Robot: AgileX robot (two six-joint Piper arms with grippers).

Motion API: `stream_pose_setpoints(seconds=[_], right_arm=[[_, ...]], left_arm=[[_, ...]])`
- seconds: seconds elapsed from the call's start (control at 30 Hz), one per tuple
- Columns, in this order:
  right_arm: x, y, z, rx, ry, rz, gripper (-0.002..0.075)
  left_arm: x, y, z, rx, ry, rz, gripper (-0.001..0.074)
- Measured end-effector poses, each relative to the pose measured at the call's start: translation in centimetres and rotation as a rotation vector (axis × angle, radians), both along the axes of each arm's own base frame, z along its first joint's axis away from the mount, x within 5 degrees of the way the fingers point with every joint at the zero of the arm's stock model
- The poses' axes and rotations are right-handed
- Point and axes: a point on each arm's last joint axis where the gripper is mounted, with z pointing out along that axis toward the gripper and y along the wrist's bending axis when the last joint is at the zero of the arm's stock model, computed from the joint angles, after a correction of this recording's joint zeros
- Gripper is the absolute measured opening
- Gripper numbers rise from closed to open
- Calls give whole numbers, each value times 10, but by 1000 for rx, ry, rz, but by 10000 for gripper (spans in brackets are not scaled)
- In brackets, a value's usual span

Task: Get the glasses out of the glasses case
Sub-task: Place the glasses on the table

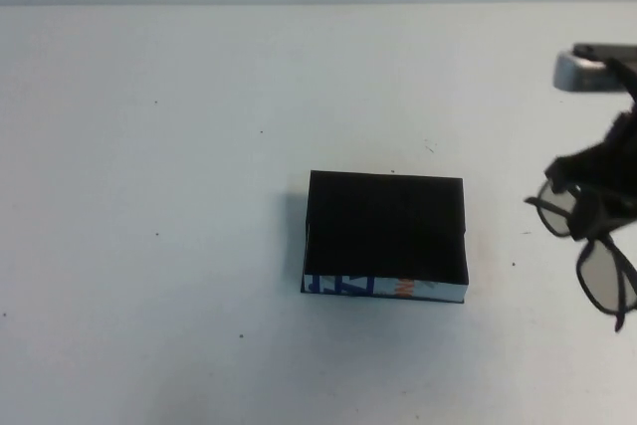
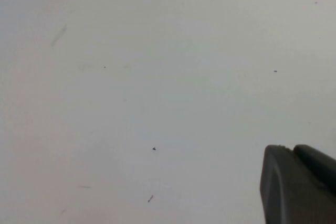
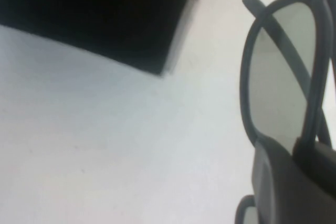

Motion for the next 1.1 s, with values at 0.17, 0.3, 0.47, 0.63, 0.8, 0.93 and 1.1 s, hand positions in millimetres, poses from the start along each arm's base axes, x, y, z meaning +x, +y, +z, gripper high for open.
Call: stream_pose_setpoints(seconds=[0.17, 0.3, 0.47, 0.63, 0.8, 0.93, 1.1], right_arm=[[-30, -31, -46, 5, 7, -209, 20], [-33, -36, -75, -2, 6, -256, 20], [-22, -36, -92, -10, -24, -233, 20], [-10, -36, -102, -11, -86, -197, 20], [-2, -35, -112, -18, -107, -188, 27], [1, -35, -118, -23, -106, -190, 69], [5, -35, -116, -20, -112, -189, 173]], left_arm=[[0, 0, 0, 0, 0, 0, -4], [0, 0, 0, 0, 0, 0, -4], [0, 0, 0, 0, 0, 0, -4], [0, 0, 0, 0, 0, 0, -4], [0, 0, 0, 0, 0, 0, -4], [0, 0, 0, 0, 0, 0, -4], [0, 0, 0, 0, 0, 0, -4]])
